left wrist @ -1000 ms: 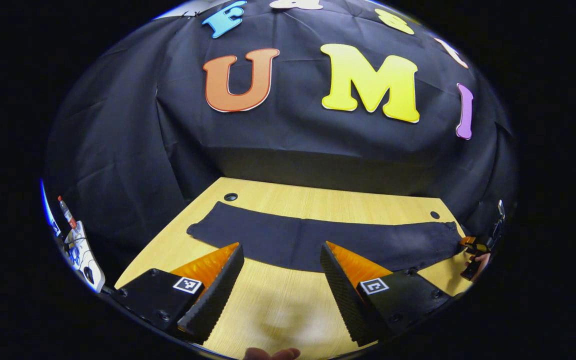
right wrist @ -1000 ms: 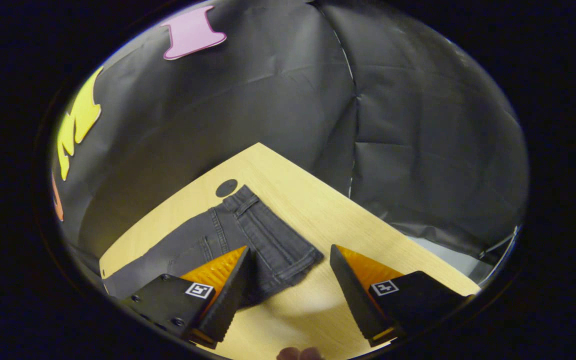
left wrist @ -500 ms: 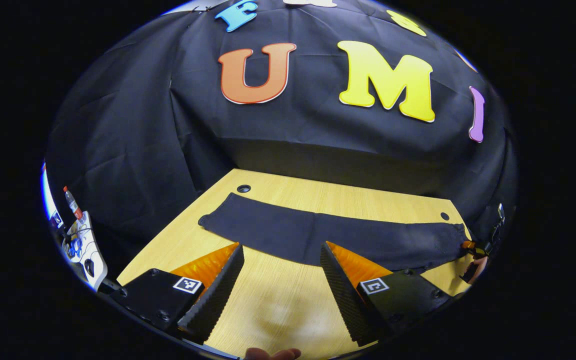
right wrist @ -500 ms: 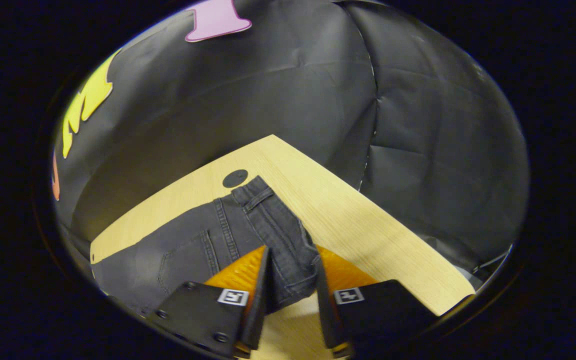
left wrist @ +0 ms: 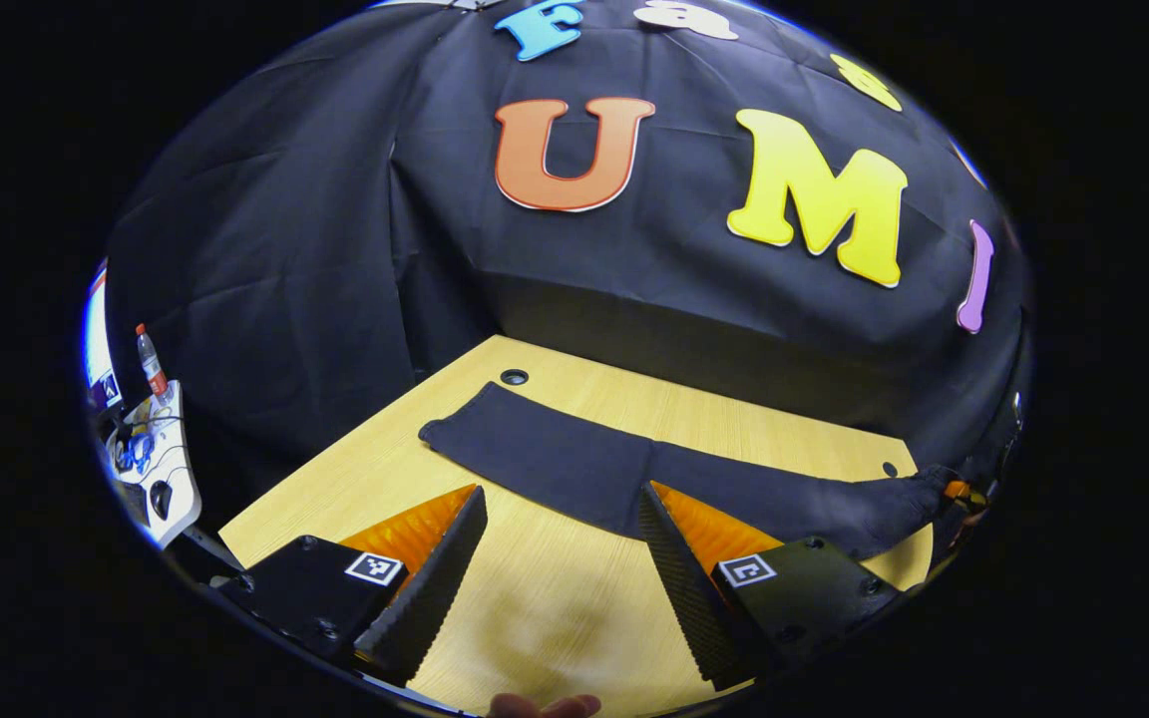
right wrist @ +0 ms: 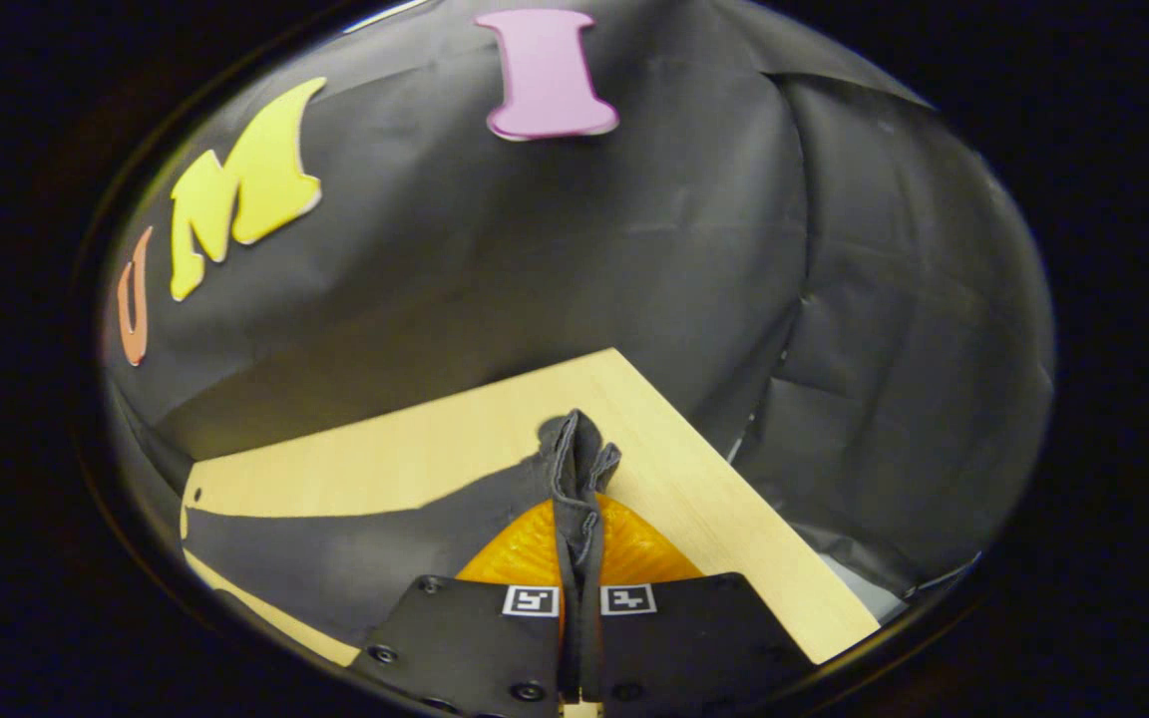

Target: Grasp the waist and the cuffs of the jeans and fold them to make the two legs overlap; first hold the waist and fold one-third of the jeans toward the cuffs, then hold the cuffs and fold the remaining one-third in the same direction to finish folding.

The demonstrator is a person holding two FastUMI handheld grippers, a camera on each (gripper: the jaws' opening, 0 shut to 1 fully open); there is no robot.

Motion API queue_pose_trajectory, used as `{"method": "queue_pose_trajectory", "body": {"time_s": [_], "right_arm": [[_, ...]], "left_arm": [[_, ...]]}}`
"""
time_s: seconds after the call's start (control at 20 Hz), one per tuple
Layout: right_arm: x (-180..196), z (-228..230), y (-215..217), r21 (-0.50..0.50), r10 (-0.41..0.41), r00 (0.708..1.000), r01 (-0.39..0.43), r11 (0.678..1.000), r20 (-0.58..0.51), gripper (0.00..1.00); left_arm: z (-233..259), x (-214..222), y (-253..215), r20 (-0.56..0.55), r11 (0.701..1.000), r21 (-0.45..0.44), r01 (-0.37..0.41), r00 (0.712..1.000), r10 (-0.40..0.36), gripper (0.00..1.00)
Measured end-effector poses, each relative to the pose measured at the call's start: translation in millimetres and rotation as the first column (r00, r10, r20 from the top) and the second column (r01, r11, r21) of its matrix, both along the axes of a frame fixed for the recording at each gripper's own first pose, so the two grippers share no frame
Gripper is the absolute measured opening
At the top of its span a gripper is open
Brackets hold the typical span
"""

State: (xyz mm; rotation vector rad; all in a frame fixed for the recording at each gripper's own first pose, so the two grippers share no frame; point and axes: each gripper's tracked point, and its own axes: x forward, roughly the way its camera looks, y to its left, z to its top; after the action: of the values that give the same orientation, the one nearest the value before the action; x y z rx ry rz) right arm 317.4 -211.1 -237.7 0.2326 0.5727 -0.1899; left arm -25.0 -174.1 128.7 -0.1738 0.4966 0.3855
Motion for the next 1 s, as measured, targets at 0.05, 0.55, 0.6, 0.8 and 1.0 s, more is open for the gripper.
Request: {"method": "queue_pose_trajectory", "body": {"time_s": [0.05, 0.55, 0.6, 0.8, 1.0], "right_arm": [[1, 22, 18, -0.002, 0.02, 0.999, -0.02, 1.0, 0.032, 0.01], [12, 67, 344, 0.068, 0.363, 0.92, -0.375, 0.924, 0.146, 0.04], [8, 57, 372, 0.079, 0.389, 0.91, -0.402, 0.912, 0.139, 0.01], [-14, 6, 471, 0.073, 0.478, 0.875, -0.484, 0.872, 0.081, 0.0], [-17, -70, 517, 0.029, 0.503, 0.863, -0.502, 0.864, -0.042, 0.01]], "left_arm": [[0, 1, 1, 0.003, 1.0, -0.01, -0.012, 1.0, 0.012, 0.99], [10, 0, 13, 0.036, 0.986, -0.046, -0.16, 0.986, 0.162, 1.0], [12, -6, 22, 0.032, 0.983, -0.04, -0.178, 0.983, 0.179, 0.99], [9, -25, 49, 0.025, 0.973, -0.023, -0.231, 0.973, 0.231, 0.99], [7, -46, 75, 0.016, 0.967, -0.03, -0.253, 0.967, 0.253, 0.99]]}}
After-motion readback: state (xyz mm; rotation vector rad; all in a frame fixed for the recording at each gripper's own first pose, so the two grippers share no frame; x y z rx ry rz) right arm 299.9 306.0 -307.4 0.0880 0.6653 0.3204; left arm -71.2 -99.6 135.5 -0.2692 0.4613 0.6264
